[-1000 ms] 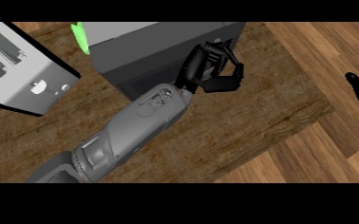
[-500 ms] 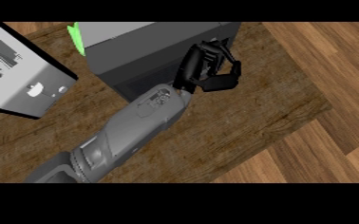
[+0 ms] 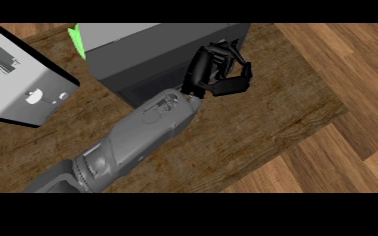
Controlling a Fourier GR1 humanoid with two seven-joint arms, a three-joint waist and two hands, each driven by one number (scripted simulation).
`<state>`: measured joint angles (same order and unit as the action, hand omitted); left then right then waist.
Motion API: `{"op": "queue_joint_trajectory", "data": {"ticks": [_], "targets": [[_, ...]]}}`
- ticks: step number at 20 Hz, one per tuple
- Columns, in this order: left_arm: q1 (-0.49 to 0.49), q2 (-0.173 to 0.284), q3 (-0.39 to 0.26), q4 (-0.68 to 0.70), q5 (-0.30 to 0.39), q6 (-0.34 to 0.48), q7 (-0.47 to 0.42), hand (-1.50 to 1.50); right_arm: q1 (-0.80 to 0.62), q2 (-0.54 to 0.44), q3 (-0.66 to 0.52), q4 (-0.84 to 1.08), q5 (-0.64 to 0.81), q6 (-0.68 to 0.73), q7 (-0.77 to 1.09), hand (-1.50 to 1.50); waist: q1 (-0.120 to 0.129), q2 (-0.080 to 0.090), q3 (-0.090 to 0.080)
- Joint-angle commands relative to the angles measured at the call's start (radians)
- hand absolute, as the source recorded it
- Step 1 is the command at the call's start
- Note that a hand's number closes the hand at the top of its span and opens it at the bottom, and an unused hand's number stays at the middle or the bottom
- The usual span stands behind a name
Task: Pick up the milk, place it into the microwave and close the microwave
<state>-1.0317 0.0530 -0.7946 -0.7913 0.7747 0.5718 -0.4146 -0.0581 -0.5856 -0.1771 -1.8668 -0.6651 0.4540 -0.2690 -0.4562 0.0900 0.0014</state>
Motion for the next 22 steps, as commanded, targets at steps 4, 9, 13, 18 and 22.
{"op": "queue_joint_trajectory", "data": {"ticks": [4, 9, 13, 18, 22], "targets": [[-0.083, -0.050, -0.019, 0.052, 0.005, -0.006, 0.011, 1.50, -0.023, -0.024, -0.013, 0.001, -0.035, 0.009, 0.019, -1.50, -0.027, 0.012, 0.003], [-0.035, -0.050, 0.069, 0.088, 0.059, 0.143, 0.002, 1.50, -0.025, -0.030, -0.030, 0.014, -0.070, 0.007, 0.030, -1.50, 0.014, 0.005, 0.001], [-0.041, -0.053, 0.082, 0.140, 0.075, 0.162, 0.017, 1.50, -0.028, -0.038, -0.048, 0.017, -0.084, -0.003, 0.037, -1.50, 0.043, 0.012, 0.002], [-0.038, -0.037, 0.058, 0.175, 0.102, 0.115, 0.018, 1.50, -0.018, -0.060, -0.106, 0.012, -0.101, -0.023, 0.039, -1.50, 0.076, 0.007, 0.000], [-0.042, -0.007, 0.025, 0.202, 0.115, 0.079, 0.022, 1.50, -0.017, -0.070, -0.129, -0.001, -0.114, -0.030, 0.043, -1.50, 0.104, 0.009, -0.001]]}}
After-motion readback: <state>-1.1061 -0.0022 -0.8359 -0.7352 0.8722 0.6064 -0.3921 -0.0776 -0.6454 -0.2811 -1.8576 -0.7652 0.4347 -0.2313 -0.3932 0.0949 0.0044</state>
